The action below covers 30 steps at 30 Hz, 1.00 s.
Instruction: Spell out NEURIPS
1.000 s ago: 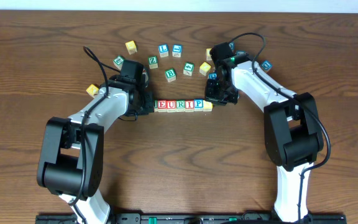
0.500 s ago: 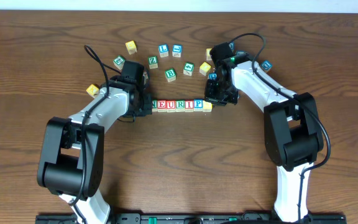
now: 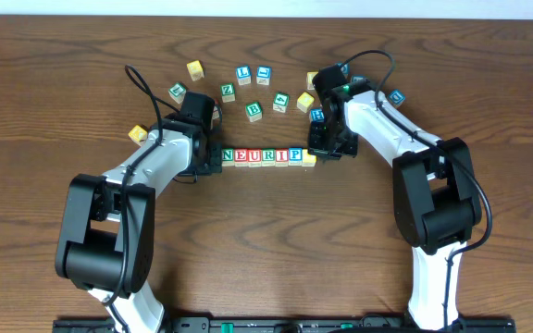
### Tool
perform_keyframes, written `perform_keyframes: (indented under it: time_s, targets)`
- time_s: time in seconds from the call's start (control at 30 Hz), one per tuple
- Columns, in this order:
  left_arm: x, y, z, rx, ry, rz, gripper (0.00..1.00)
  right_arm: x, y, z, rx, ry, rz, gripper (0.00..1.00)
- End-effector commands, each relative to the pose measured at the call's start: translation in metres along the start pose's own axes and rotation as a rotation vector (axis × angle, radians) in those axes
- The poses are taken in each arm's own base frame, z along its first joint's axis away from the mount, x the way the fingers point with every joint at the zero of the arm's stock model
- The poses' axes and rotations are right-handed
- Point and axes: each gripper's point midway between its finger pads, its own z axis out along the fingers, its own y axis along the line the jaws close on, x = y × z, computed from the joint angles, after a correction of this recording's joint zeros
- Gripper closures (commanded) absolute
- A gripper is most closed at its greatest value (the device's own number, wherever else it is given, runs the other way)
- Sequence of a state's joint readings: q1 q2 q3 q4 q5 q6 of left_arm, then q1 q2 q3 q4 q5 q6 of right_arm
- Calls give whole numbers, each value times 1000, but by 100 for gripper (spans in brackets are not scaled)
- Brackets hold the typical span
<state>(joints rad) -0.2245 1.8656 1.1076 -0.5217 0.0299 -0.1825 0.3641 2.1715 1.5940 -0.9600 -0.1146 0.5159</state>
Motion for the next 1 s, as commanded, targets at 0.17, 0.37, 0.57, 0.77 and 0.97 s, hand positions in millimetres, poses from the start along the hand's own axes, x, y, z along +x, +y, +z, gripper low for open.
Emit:
perform_keyframes:
  time_s: [0.17, 0.37, 0.57, 0.77, 0.97]
  targets:
    - [-11, 8, -2, -44, -21, 3, 92, -9, 1, -13, 23, -58, -65, 99]
    - [-20, 7, -12, -45, -40, 25, 92, -7, 7, -12, 0, -53, -87, 99]
    - [-33, 15, -34, -93, -97, 26, 92, -5, 14, -12, -20, -50, -96, 99]
    - [-38, 27, -47, -95, -120, -6, 93, -5, 19, -12, -31, -55, -105, 99]
    - [-40, 43, -52, -104, -125, -46, 92, -5, 19, -12, -31, -55, -107, 99]
